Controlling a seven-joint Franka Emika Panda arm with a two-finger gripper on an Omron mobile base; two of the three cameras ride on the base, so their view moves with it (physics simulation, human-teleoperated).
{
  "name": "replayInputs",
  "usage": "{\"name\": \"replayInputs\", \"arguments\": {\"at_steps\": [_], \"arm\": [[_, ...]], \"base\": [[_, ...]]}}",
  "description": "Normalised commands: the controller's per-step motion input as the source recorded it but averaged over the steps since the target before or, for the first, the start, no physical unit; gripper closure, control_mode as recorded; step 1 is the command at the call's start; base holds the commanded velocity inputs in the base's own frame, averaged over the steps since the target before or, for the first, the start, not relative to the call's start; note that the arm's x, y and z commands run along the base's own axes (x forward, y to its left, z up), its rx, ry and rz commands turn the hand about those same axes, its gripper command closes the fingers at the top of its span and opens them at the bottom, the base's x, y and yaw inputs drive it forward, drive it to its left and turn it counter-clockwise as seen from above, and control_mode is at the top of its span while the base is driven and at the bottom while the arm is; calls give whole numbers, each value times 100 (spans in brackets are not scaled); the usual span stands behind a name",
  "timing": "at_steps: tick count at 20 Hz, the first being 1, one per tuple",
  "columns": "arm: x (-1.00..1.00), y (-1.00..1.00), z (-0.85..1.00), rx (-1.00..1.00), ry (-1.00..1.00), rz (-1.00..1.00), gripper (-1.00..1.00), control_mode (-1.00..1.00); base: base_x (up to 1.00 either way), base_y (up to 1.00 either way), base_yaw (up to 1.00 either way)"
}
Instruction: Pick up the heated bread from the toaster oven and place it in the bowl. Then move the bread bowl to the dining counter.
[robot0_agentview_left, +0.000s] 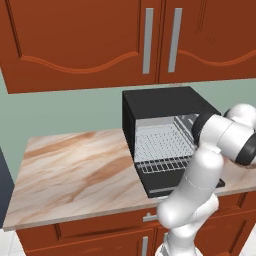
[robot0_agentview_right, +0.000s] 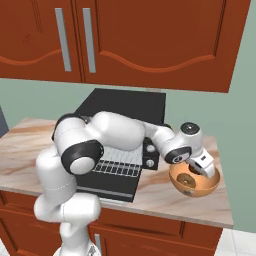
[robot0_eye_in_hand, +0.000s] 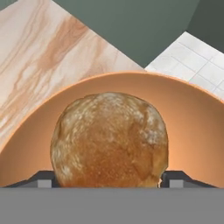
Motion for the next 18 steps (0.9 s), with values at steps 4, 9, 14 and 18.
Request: {"name": "replayInputs", "arguments": {"at_steps": [4,9,14,18], "arm": [[0,0,2,0,4,0,-100,-100],[-4,-2,10,4,1,-1,-100,-100],[-73,-37,36,9,13,-12,-100,-100],[-40,-19,-12,4,21,-9,-100,-100]], "base": [[0,0,0],[0,0,0],[0,0,0],[0,0,0]]}}
